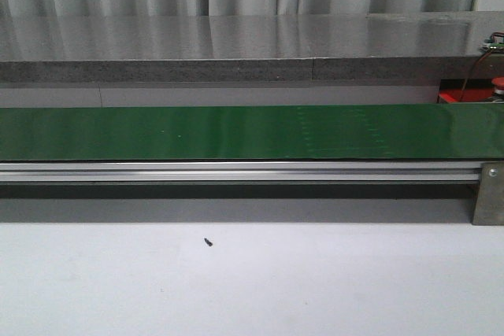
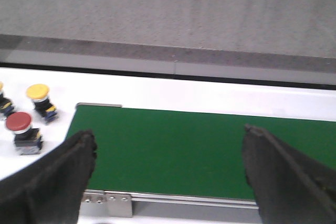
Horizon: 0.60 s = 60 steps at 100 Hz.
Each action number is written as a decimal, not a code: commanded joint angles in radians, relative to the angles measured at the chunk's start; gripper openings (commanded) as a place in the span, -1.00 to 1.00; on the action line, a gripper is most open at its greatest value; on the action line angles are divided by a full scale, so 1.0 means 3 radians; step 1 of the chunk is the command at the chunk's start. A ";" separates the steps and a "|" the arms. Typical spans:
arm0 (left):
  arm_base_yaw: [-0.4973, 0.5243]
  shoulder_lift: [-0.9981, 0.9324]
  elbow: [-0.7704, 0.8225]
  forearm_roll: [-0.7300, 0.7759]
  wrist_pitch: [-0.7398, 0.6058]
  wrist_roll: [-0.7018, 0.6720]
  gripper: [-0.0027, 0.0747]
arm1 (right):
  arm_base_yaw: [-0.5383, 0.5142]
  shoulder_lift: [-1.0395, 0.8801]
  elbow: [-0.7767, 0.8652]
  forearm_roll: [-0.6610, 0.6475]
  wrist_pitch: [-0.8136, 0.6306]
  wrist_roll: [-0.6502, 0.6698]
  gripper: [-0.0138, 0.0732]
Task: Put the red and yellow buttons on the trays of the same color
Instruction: 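Move the left gripper back over the buttons on the table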
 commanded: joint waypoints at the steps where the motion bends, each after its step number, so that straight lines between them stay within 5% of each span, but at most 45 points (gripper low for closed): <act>1: 0.0145 0.0332 -0.0443 0.0188 0.0012 -0.0270 0.53 | 0.0000 -0.0057 -0.0093 0.0036 -0.0164 -0.0024 -0.90; 23: 0.0350 0.1242 -0.1138 0.0614 0.0191 -0.0657 0.53 | 0.0000 -0.0057 -0.0093 0.0036 -0.0164 -0.0024 -0.90; 60: 0.0751 0.2497 -0.1812 0.0724 0.0189 -0.0684 0.53 | 0.0000 -0.0057 -0.0093 0.0036 -0.0164 -0.0024 -0.90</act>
